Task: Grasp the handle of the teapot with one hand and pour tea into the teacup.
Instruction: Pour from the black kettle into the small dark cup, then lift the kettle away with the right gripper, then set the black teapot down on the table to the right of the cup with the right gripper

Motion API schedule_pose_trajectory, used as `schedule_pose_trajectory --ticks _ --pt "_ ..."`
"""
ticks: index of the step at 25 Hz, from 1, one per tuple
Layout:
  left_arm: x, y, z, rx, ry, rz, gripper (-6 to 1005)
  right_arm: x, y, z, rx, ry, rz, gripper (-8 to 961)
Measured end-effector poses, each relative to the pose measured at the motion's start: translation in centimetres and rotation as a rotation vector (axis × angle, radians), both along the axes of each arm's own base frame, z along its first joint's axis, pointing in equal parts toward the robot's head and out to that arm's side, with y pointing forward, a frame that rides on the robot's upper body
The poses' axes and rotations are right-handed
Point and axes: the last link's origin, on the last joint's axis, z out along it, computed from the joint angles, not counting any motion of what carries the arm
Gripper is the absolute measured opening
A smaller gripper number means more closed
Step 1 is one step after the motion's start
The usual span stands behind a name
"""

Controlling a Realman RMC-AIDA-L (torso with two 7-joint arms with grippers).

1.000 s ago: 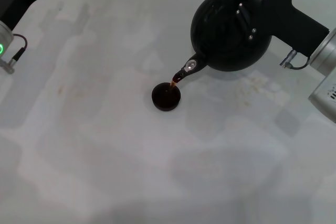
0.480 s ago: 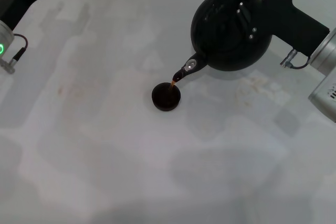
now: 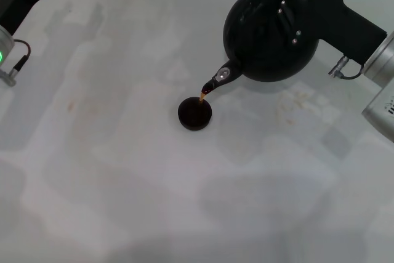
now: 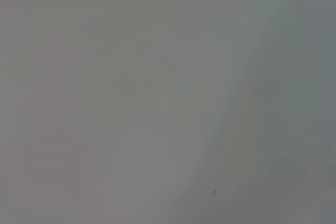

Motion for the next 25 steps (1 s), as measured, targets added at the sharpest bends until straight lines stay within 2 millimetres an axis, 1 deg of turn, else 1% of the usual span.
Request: schedule_pose_trajectory --ticks 5,16,18,20,21,22,23,25 --pt "0.0 0.0 0.0 0.001 0.003 0.000 726 0.0 0.0 0.1 -0.049 0.066 -0.043 129" --pt "-0.1 0.0 -0.1 -0.003 0.005 0.005 726 0.3 0.5 0.8 -0.229 0.374 -0.246 145" --pt "-0.2 0.0 -0.1 -0.003 0.005 0.005 726 0.9 0.5 1.4 -0.232 0.455 -0.291 148" --pt "-0.2 0.0 -0.1 -0.004 0.005 0.006 726 1.9 0.3 2.0 -0.222 0.522 -0.341 150" --pt "-0.2 0.0 -0.1 -0.005 0.005 0.006 726 2.5 0.1 2.2 -0.216 0.547 -0.366 152" --pt "-0.2 -0.1 -0.1 -0.005 0.005 0.007 727 3.8 -0.4 2.5 -0.212 0.584 -0.414 153" --pt "-0.2 -0.1 -0.1 -0.005 0.005 0.007 727 3.8 -0.4 2.5 -0.212 0.584 -0.414 155" --pt "-0.2 -0.1 -0.1 -0.005 0.005 0.007 727 4.8 -1.1 2.6 -0.214 0.612 -0.461 158"
